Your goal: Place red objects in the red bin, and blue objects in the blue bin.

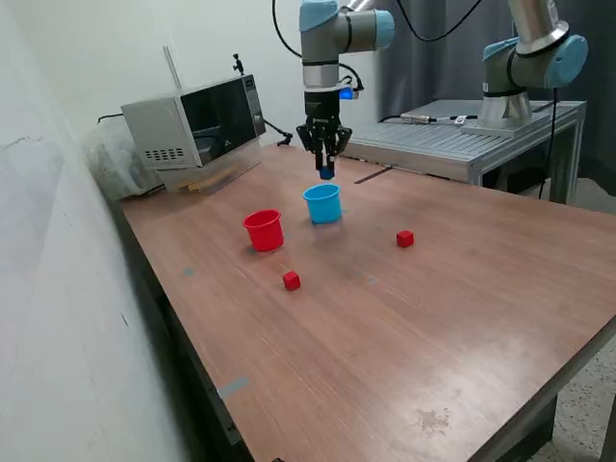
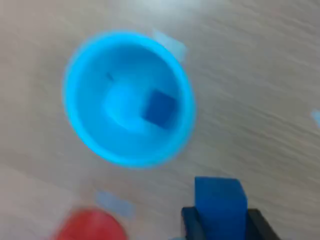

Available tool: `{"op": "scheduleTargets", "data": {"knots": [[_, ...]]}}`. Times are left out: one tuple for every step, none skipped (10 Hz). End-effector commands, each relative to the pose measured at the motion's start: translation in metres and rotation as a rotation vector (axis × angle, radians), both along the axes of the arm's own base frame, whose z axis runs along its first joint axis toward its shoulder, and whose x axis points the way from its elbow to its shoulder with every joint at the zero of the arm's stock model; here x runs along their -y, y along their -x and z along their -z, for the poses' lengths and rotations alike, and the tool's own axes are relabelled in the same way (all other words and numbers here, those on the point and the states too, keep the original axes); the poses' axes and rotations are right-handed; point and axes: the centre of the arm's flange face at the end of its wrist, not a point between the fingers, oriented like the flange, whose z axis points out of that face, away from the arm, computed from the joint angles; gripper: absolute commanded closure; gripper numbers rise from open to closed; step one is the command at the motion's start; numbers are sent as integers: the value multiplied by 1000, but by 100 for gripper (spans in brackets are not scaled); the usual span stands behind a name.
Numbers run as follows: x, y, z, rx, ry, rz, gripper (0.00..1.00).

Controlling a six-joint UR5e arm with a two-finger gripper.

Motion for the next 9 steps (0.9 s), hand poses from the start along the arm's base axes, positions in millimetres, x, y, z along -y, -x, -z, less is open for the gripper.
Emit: {"op": "scheduleTargets", "data": {"knots": [[-44,-6,4,17,9,69,100],[-44,-7,6,19,11,69,100],[-43,-10,10,28,13,68,100],[-42,-13,15,39,16,66,100],[-43,-15,17,44,17,65,100],[-49,-16,18,46,18,74,100],[-54,-16,18,47,18,81,0],[-54,-17,19,49,18,82,0],[-54,-18,19,49,18,82,0]]}}
